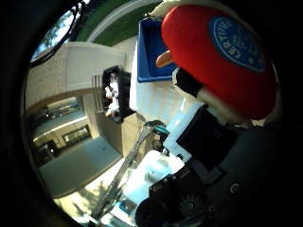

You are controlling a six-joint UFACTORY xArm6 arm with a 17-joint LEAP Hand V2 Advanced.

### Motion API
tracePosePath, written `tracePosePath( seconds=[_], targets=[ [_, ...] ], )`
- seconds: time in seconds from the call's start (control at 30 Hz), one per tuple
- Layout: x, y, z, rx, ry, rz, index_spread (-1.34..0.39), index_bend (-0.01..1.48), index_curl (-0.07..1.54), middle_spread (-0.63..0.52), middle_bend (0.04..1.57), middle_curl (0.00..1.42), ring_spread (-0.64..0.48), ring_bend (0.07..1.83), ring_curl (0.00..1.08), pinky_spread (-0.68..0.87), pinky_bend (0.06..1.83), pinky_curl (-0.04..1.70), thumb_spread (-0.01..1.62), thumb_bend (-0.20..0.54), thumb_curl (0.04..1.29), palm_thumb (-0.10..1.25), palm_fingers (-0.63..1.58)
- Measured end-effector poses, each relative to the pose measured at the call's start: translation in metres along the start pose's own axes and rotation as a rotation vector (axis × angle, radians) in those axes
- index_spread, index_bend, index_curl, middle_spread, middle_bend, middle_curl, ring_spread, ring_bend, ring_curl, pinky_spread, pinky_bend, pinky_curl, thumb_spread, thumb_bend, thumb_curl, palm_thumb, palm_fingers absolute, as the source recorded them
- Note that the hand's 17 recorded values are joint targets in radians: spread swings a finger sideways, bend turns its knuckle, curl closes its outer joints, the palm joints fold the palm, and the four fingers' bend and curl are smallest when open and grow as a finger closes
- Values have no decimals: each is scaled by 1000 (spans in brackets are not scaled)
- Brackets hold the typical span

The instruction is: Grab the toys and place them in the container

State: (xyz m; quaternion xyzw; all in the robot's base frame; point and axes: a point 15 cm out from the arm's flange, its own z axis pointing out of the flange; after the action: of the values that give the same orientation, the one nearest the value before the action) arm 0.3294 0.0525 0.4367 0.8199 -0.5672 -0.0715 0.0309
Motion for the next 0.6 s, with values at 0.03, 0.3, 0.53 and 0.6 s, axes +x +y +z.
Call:
tracePosePath(
  seconds=[0.03, 0.3, 0.53, 0.6],
  targets=[
    [-7, -16, 1, 3, -11, 1, -860, 865, 43, -244, 1129, 1031, -110, 1366, 846, 189, 1411, 867, 1229, -17, 555, 940, 914],
    [-59, -130, 49, -68, -30, -9, -885, 968, 1, -244, 1144, 1066, -111, 1419, 855, 173, 1405, 913, 1246, -29, 557, 866, 849],
    [-64, -172, 109, -136, -29, 36, -573, 914, 14, -165, 807, 902, 8, 1257, 743, 249, 1258, 877, 1268, -31, 514, 774, 474],
    [-57, -174, 118, -156, -33, 49, -453, 849, 30, -130, 604, 820, 69, 1163, 718, 280, 1217, 872, 1261, -35, 500, 749, 108]
  ],
)
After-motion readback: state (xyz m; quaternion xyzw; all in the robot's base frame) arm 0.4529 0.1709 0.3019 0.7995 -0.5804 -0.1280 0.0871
